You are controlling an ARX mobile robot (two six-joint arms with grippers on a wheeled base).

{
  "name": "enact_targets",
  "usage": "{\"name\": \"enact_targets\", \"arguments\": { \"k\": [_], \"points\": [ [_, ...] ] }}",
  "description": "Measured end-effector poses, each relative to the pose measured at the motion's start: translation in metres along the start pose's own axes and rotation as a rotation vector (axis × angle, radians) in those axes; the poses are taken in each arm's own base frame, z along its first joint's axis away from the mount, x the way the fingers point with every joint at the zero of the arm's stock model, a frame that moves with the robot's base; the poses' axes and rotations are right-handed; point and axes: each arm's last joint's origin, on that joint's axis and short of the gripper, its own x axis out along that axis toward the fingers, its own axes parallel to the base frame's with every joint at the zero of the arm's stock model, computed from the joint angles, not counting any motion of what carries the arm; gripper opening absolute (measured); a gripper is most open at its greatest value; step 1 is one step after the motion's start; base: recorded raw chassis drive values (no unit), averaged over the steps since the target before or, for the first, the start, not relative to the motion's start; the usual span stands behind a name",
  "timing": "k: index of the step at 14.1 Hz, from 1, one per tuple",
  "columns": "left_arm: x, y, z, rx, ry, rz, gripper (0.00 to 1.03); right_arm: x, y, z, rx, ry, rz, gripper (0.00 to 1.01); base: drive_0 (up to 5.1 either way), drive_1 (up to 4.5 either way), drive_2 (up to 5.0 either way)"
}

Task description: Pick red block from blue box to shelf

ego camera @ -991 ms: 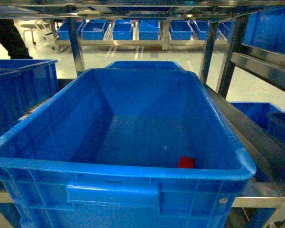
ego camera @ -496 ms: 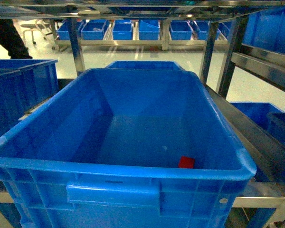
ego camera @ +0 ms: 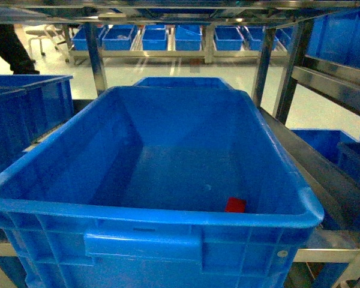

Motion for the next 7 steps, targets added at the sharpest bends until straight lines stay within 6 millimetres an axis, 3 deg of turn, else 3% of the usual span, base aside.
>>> {"name": "enact_targets", "arguments": {
  "k": [5, 7],
  "points": [
    [0.000, 0.000, 0.000, 0.000, 0.000, -0.001, 0.98, -0.011, 0.000, -0.034, -0.005, 0.011, -0.002, 0.04, 0.0, 0.00, 0.0],
    [0.000, 0.000, 0.000, 0.000, 0.000, -0.001, 0.98, -0.014, -0.001, -0.042, -0.008, 0.016, -0.002, 0.02, 0.0, 0.00, 0.0]
  ]
}}
